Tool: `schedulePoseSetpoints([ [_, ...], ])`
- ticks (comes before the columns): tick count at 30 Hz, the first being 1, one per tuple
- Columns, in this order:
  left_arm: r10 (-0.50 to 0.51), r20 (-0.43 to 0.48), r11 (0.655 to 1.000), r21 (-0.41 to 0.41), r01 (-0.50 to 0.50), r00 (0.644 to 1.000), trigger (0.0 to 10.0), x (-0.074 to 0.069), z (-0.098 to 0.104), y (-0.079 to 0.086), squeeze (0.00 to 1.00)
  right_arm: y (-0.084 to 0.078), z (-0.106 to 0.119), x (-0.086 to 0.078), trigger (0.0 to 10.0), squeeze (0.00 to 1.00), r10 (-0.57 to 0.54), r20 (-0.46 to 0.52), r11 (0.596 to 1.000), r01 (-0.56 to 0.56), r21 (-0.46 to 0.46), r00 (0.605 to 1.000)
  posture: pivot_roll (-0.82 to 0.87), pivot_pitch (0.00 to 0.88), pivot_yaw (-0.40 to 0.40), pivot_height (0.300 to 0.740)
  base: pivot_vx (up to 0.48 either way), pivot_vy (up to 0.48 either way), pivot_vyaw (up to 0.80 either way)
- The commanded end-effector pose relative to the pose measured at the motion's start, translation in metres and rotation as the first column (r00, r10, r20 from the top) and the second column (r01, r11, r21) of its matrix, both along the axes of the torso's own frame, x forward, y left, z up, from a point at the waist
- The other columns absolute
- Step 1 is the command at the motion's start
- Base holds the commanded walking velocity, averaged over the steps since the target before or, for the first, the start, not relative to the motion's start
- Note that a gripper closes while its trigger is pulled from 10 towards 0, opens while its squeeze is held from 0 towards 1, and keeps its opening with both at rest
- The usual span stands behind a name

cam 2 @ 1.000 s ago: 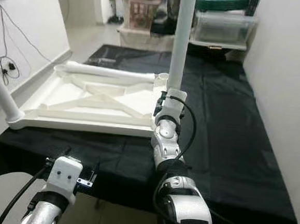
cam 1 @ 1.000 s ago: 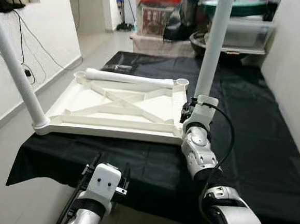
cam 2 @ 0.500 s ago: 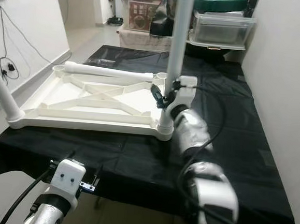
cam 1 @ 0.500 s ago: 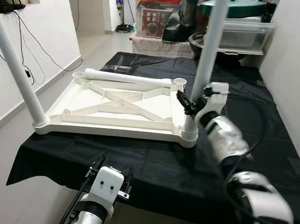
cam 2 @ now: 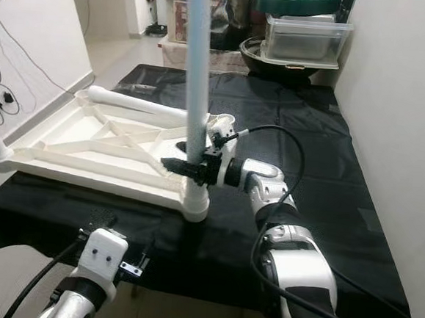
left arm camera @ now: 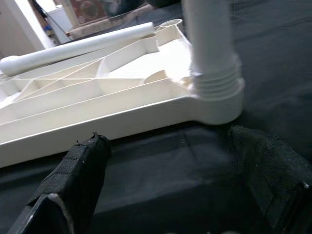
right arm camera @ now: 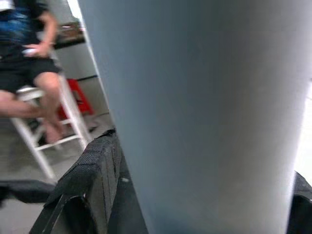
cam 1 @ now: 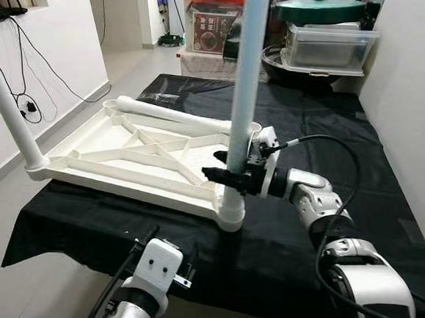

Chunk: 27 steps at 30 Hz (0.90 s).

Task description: Building children table

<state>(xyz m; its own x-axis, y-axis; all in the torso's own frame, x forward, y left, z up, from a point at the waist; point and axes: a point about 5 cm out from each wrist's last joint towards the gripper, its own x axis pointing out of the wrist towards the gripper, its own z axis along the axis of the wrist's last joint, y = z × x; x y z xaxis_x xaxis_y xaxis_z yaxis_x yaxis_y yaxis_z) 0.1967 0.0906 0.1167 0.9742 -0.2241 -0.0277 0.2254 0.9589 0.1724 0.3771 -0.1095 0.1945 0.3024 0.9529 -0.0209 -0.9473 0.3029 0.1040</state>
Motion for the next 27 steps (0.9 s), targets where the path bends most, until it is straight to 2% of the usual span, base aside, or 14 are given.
schedulePoseSetpoints([
  [1, -0.003, -0.005, 1.000, 0.005, 0.003, 1.000, 10.0, -0.002, -0.001, 0.001, 0.00, 0.009, 0.006, 0.000, 10.0, 0.00, 0.053, 0.010, 0.999, -0.053, 0.009, 0.999, 0.08, 0.000, 0.007, 0.740, 0.000, 0.000, 0.00],
  [2, -0.004, -0.004, 1.000, 0.007, 0.004, 1.000, 10.0, -0.002, -0.001, 0.001, 0.00, 0.011, 0.008, -0.001, 9.3, 0.00, 0.081, 0.009, 0.997, -0.081, 0.011, 0.997, 0.08, 0.000, 0.003, 0.740, 0.000, 0.000, 0.00],
  [3, -0.006, -0.004, 1.000, 0.009, 0.006, 1.000, 10.0, -0.002, -0.001, 0.001, 0.00, 0.012, 0.008, -0.001, 4.2, 0.00, 0.096, 0.012, 0.995, -0.097, 0.008, 0.995, 0.08, 0.000, 0.003, 0.740, 0.000, 0.000, 0.00],
  [4, -0.008, -0.004, 1.000, 0.010, 0.008, 1.000, 10.0, -0.002, -0.001, 0.001, 0.00, 0.011, 0.007, -0.002, 0.0, 0.00, 0.097, 0.008, 0.995, -0.097, 0.001, 0.995, 0.08, 0.000, 0.003, 0.740, 0.000, 0.000, 0.00],
  [11, -0.014, -0.007, 1.000, 0.011, 0.014, 1.000, 10.0, -0.002, -0.002, 0.000, 0.00, 0.007, -0.007, -0.002, 0.0, 0.00, 0.003, 0.007, 1.000, -0.003, -0.016, 1.000, 0.08, 0.000, 0.003, 0.740, 0.000, 0.000, 0.00],
  [14, -0.016, -0.009, 1.000, 0.012, 0.016, 1.000, 10.0, -0.002, -0.002, 0.000, 0.00, 0.004, -0.017, 0.003, 0.0, 0.00, -0.163, 0.018, 0.985, 0.163, -0.053, 0.987, 0.08, 0.000, 0.003, 0.740, 0.000, 0.000, 0.00],
  [15, -0.017, -0.009, 1.000, 0.012, 0.017, 1.000, 10.0, -0.002, -0.002, 0.000, 0.00, 0.001, -0.022, 0.008, 0.0, 0.00, -0.294, 0.029, 0.951, 0.296, -0.085, 0.955, 0.07, 0.000, 0.010, 0.740, 0.000, 0.000, 0.00],
  [16, -0.017, -0.009, 1.000, 0.012, 0.017, 1.000, 10.0, -0.002, -0.002, 0.000, 0.00, 0.001, -0.022, 0.008, 0.0, 0.00, -0.294, 0.029, 0.951, 0.296, -0.085, 0.955, 0.07, 0.000, 0.010, 0.740, 0.000, 0.000, 0.00],
  [18, -0.017, -0.011, 1.000, 0.013, 0.017, 1.000, 10.0, -0.002, -0.003, 0.001, 0.00, -0.014, -0.029, 0.019, 0.0, 0.00, -0.597, 0.041, 0.792, 0.597, -0.126, 0.801, 0.07, 0.000, 0.015, 0.740, 0.000, 0.000, 0.00],
  [20, -0.017, -0.011, 1.000, 0.013, 0.017, 1.000, 10.0, -0.002, -0.003, 0.001, 0.00, -0.014, -0.029, 0.019, 0.0, 0.00, -0.597, 0.041, 0.792, 0.597, -0.126, 0.801, 0.07, 0.000, 0.015, 0.740, 0.000, 0.000, 0.00],
  [21, -0.017, -0.011, 1.000, 0.013, 0.017, 1.000, 10.0, -0.002, -0.003, 0.001, 0.00, -0.020, -0.031, 0.021, 0.0, 0.00, -0.683, 0.050, 0.717, 0.682, -0.141, 0.729, 0.07, 0.000, 0.015, 0.740, 0.000, 0.000, 0.00],
  [24, -0.017, -0.011, 1.000, 0.013, 0.017, 1.000, 10.0, -0.002, -0.003, 0.001, 0.00, -0.020, -0.031, 0.021, 0.0, 0.00, -0.683, 0.050, 0.717, 0.682, -0.141, 0.729, 0.07, 0.000, 0.015, 0.740, 0.000, 0.000, 0.00],
  [25, -0.017, -0.012, 1.000, 0.015, 0.017, 1.000, 10.0, -0.002, -0.003, 0.001, 0.00, -0.040, -0.033, 0.024, 0.0, 0.00, -0.850, 0.080, 0.505, 0.848, -0.162, 0.521, 0.06, 0.000, 0.017, 0.740, 0.000, 0.000, 0.00],
  [27, -0.017, -0.012, 1.000, 0.015, 0.017, 1.000, 10.0, -0.002, -0.003, 0.001, 0.00, -0.040, -0.033, 0.024, 0.0, 0.00, -0.850, 0.080, 0.505, 0.848, -0.162, 0.521, 0.06, 0.000, 0.017, 0.740, 0.000, 0.000, 0.00],
])
